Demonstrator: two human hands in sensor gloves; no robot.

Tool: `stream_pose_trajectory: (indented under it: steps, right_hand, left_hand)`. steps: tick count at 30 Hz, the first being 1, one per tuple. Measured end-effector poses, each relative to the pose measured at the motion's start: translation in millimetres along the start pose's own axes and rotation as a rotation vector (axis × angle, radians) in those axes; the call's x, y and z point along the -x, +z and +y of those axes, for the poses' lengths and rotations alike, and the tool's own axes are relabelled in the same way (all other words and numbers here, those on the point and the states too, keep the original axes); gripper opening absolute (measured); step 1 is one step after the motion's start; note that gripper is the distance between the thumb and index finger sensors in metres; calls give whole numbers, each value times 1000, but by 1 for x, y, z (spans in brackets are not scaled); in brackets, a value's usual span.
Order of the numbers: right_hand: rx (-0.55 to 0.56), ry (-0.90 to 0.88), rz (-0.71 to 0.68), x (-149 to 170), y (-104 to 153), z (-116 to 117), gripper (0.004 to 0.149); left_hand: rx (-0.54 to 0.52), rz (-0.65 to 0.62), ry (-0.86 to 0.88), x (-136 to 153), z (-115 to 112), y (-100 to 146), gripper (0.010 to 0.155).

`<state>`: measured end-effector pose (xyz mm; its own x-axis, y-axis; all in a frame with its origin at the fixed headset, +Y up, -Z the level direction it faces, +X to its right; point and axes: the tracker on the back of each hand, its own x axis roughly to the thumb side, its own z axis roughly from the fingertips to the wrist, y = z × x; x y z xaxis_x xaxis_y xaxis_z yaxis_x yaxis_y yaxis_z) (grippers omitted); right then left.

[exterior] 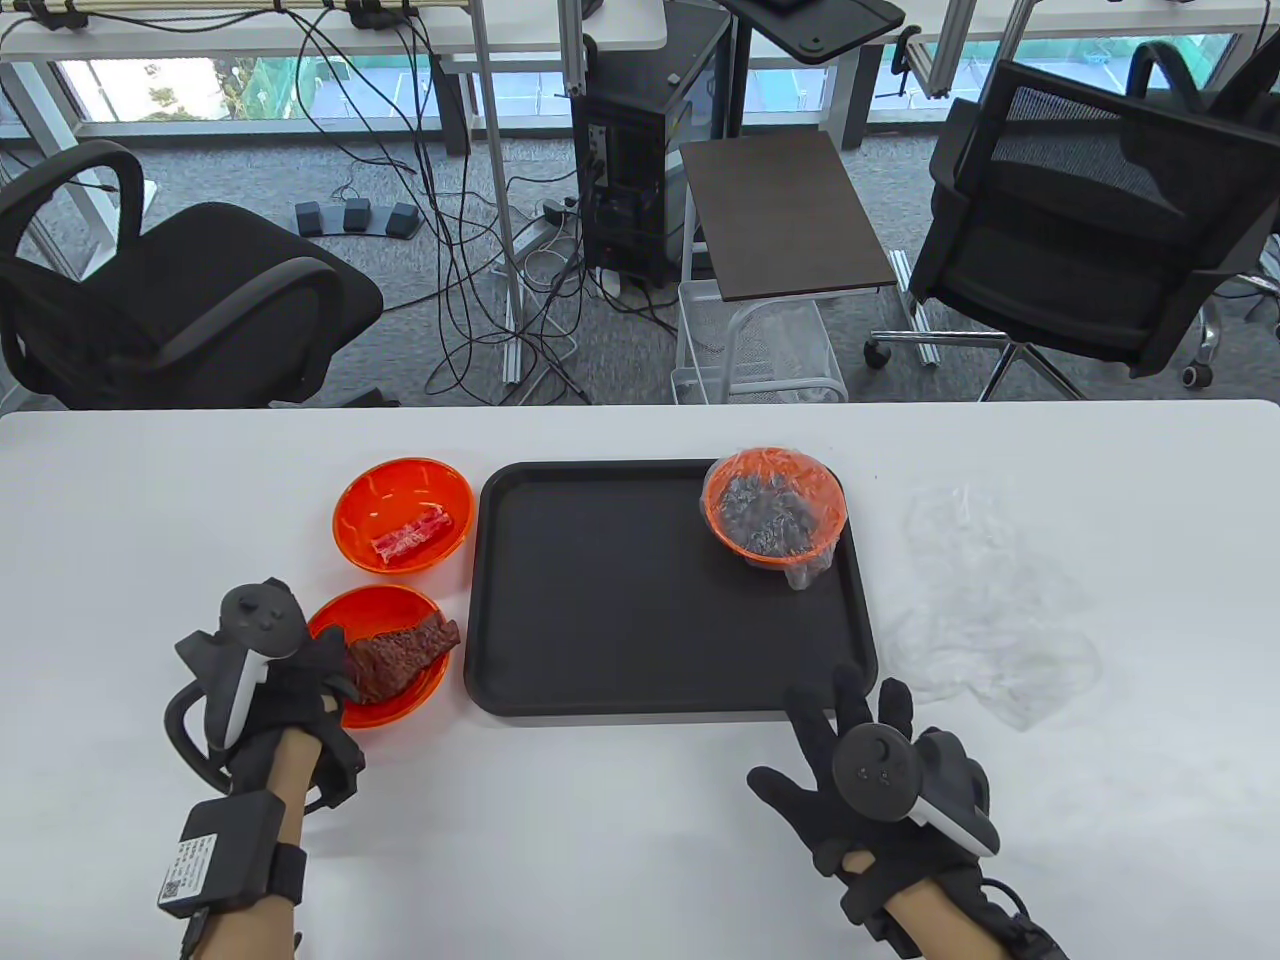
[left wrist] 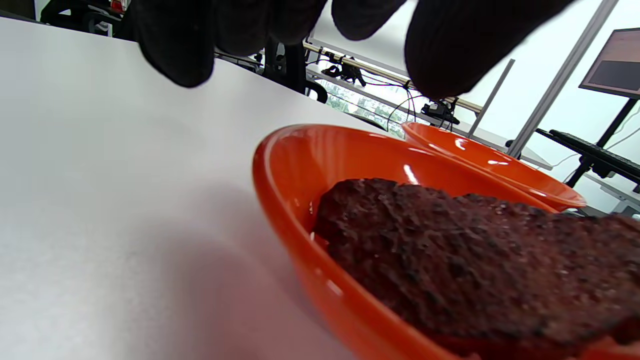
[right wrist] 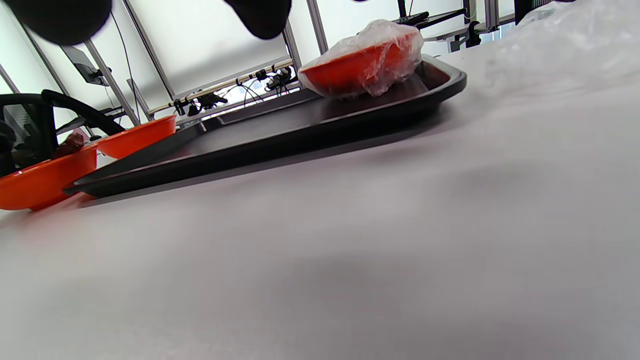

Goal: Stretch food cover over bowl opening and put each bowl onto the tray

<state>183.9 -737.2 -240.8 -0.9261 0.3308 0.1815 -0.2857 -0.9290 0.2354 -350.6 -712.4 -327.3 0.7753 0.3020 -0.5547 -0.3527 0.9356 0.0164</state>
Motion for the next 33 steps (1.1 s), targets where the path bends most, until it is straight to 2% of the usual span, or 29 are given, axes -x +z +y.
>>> stream_pose_trajectory:
  steps: [7, 18, 23, 33]
  right_hand:
    - [-10, -5, -5, -1, 0, 1, 93]
    - [-22, -13, -18, -2, 1, 2, 93]
    - [-28, -20, -16, -2, 2, 2, 92]
    - [-29, 3, -9, -2, 1, 4, 93]
  left_hand:
    - [38, 58, 104, 15, -12, -17, 70]
    - [85, 104, 214, 16, -23, -27, 52]
    - [93, 118, 270, 19, -23, -28, 51]
    - [86, 98, 275, 21, -19, -30, 50]
